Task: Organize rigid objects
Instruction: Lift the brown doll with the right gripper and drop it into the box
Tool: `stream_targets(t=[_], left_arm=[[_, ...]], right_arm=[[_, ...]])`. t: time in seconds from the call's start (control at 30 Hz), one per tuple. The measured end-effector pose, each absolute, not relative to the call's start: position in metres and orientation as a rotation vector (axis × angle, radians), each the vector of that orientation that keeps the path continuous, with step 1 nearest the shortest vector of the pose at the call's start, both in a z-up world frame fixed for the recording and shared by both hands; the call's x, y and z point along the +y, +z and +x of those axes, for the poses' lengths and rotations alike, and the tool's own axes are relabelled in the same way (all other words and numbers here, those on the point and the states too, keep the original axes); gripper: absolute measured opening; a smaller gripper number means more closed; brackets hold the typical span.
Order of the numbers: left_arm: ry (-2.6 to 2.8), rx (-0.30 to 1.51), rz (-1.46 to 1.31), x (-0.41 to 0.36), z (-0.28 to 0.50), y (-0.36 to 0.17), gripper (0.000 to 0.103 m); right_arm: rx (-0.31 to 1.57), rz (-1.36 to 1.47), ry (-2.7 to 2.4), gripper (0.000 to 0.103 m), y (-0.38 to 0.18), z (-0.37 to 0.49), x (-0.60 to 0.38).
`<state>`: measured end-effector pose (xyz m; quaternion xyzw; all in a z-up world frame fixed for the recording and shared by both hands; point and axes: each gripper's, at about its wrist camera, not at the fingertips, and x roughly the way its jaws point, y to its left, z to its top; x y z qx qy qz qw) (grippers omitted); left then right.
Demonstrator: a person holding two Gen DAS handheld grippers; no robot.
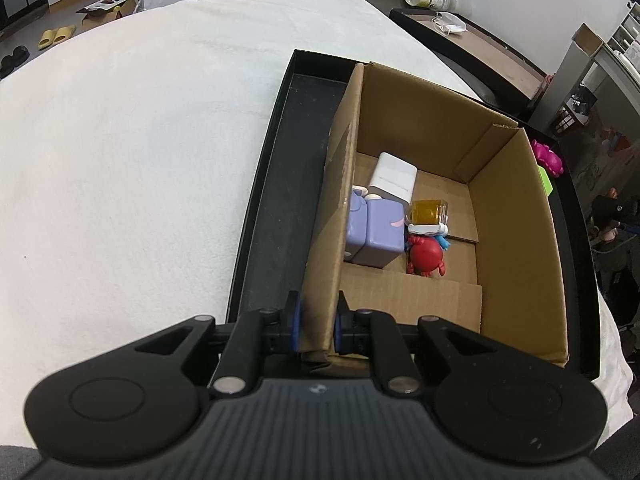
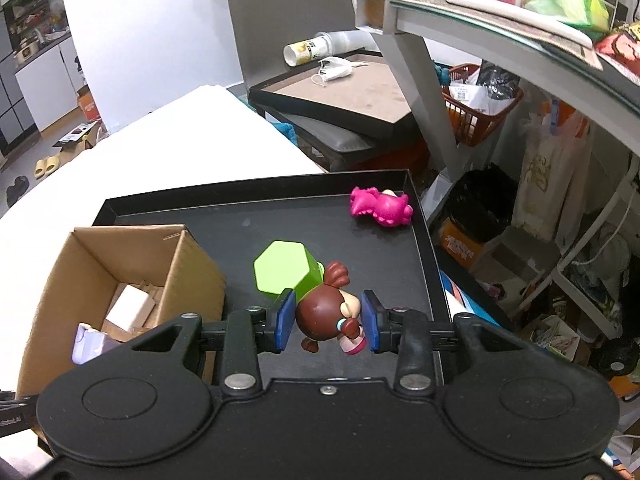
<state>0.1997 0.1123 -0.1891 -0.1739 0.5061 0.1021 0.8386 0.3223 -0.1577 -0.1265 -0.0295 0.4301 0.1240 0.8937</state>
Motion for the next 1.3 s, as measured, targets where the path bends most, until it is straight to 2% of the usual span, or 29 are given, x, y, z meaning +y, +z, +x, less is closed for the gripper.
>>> stream_targets(t=[1.3], left_arm=[[0.176, 1.047, -0.436, 0.123, 0.194, -0.19, 0.017]], right_arm=[[0.844, -0.19, 0.396, 0.035, -0.098, 0.313, -0.051]])
